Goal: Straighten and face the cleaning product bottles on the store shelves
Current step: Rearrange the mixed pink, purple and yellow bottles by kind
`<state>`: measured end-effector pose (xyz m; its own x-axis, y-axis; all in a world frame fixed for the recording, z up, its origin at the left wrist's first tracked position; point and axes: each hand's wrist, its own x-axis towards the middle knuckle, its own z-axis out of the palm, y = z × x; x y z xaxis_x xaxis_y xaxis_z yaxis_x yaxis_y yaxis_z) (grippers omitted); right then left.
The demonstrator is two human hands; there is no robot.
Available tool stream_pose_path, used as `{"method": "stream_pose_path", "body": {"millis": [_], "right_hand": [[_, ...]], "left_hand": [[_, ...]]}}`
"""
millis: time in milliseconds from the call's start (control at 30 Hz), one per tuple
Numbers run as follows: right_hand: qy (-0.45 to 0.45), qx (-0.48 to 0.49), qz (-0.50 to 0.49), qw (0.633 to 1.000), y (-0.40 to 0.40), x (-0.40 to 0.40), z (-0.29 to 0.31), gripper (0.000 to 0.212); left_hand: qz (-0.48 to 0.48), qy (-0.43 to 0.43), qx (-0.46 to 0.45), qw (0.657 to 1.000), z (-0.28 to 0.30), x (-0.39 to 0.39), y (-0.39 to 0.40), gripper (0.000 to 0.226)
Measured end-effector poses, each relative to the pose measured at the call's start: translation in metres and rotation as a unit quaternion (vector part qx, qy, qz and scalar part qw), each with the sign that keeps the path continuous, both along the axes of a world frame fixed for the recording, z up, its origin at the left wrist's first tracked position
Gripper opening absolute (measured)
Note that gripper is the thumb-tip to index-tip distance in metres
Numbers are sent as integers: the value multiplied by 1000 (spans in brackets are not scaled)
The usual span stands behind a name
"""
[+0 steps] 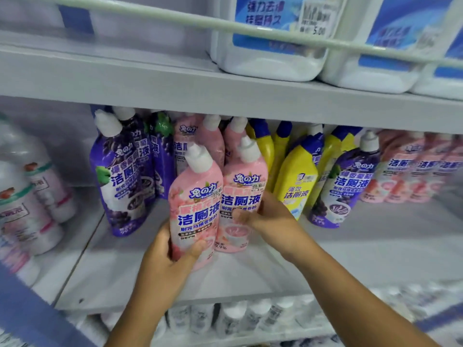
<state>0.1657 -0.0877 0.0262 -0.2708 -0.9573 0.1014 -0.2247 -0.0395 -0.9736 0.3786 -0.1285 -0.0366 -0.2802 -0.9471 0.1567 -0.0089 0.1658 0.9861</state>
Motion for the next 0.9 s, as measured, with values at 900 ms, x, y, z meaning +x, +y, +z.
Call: {"method": "stream_pose_path", "body": {"millis": [900], "right_hand": [[-25, -90, -115, 989, 233, -348, 9, 39]], "left_hand": [[-67, 50, -19, 996, 29, -348, 177, 44]]}}
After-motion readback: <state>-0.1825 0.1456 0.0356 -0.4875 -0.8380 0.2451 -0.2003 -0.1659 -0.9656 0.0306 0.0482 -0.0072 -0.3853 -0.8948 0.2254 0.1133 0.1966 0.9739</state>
